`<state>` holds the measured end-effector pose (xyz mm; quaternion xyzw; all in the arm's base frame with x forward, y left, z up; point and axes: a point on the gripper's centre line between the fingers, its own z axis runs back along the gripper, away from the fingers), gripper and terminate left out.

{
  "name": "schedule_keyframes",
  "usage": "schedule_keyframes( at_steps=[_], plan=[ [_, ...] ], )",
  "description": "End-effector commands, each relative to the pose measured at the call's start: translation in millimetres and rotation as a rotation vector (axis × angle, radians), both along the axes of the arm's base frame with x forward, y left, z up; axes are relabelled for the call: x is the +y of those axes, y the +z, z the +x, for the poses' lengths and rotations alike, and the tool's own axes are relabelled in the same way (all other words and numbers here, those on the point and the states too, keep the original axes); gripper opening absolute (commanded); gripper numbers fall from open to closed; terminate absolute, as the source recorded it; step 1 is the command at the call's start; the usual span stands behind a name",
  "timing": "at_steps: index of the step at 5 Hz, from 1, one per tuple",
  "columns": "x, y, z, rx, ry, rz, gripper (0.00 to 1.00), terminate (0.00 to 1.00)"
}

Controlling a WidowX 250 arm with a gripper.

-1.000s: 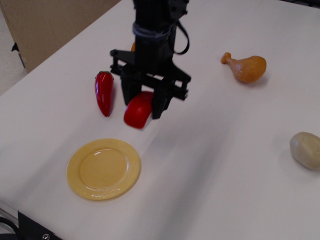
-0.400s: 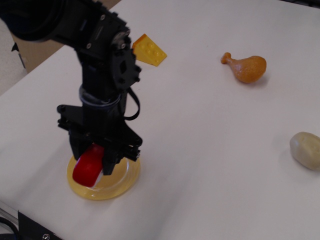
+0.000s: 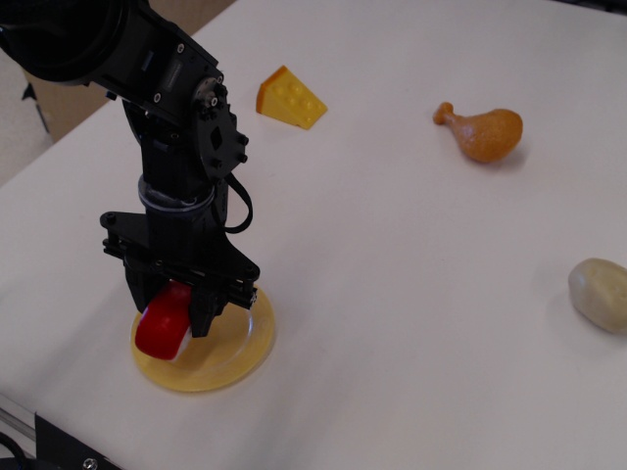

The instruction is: Put sushi on plate

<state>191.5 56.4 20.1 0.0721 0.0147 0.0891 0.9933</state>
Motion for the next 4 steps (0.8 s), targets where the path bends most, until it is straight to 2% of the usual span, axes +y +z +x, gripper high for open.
schedule_keyframes(
  at_steps=[1, 3, 4],
  plan=[
    [1.2, 26.2, 4.4, -0.042, 0.018, -0.016, 1.00, 0.00],
    [-8.7, 67.5, 8.0, -0.107, 0.021, -0.008, 1.00, 0.00],
    [-8.7, 67.5, 8.0, -0.107, 0.021, -0.008, 1.00, 0.00]
  ],
)
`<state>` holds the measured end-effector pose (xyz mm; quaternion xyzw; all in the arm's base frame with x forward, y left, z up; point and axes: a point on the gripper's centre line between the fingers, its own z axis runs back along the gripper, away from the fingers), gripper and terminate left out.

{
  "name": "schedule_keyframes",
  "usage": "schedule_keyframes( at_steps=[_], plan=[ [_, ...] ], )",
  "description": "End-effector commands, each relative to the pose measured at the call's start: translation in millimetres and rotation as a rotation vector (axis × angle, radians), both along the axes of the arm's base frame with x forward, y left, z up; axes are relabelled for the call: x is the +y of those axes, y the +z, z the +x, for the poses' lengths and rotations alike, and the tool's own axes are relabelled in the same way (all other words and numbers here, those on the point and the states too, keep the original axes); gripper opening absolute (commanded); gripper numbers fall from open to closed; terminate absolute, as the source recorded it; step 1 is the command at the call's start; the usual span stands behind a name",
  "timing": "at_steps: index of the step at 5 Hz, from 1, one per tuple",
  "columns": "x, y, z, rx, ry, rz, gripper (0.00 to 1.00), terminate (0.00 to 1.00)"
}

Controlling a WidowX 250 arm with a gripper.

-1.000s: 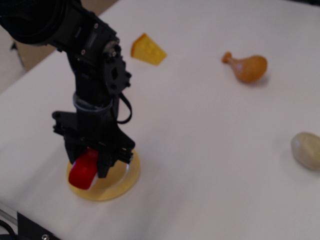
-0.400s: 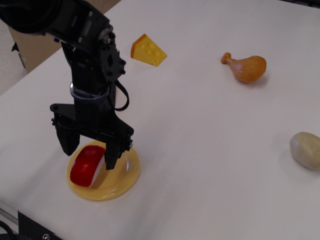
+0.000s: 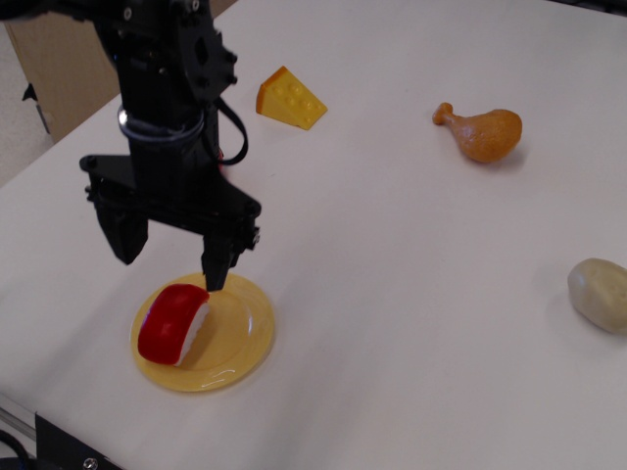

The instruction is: Put sushi on plate

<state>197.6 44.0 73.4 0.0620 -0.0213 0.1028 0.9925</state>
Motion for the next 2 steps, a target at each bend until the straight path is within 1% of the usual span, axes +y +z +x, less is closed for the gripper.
schedule_keyframes(
  at_steps=[1, 2],
  plan=[
    [3.6, 14.2, 1.9, -0.032, -0.001, 0.006, 1.00, 0.00],
    [3.6, 14.2, 1.9, -0.032, -0.001, 0.006, 1.00, 1.00]
  ],
)
